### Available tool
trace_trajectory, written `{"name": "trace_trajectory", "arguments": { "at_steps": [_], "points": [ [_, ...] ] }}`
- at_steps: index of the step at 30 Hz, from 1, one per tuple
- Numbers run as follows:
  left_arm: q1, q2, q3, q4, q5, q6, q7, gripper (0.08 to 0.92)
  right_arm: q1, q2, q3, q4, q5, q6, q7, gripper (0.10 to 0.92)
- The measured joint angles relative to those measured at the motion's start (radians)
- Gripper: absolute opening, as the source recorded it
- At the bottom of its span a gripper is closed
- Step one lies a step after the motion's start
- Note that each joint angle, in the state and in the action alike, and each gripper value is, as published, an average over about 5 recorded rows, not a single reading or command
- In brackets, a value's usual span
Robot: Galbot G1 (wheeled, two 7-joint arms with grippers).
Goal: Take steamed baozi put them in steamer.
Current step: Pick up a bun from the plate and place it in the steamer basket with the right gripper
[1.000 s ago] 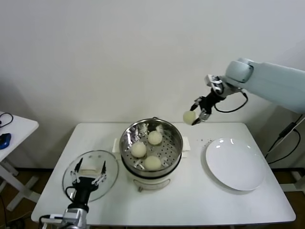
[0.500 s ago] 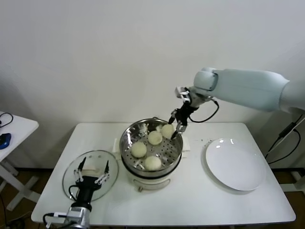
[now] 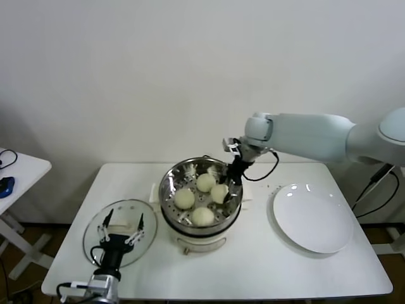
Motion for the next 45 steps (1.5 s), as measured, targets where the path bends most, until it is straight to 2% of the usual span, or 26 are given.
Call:
{"name": "trace_trajectory", "arguments": {
  "at_steps": [23, 26, 31, 45],
  "points": [
    [-0.007, 0.003, 0.014, 0.003, 0.004, 0.002, 0.001, 0.823, -0.035, -0.009, 0.018, -0.023, -0.054, -0.001, 0.008, 0.696],
    [-0.008, 0.003, 0.014, 0.002, 0.004, 0.003, 0.001, 0.823, -0.038, -0.008, 0.022, -0.024, -0.055, -0.001, 0.011, 0.722],
    [-0.007, 0.005, 0.012, 0.001, 0.003, 0.004, 0.001, 0.823, -0.040, -0.007, 0.029, -0.023, -0.056, 0.000, 0.012, 0.811],
    [-0.010, 0.013, 0.007, 0.003, 0.000, 0.005, 0.000, 0.823, -0.008, -0.045, 0.078, -0.002, -0.034, 0.008, -0.012, 0.823]
  ]
}}
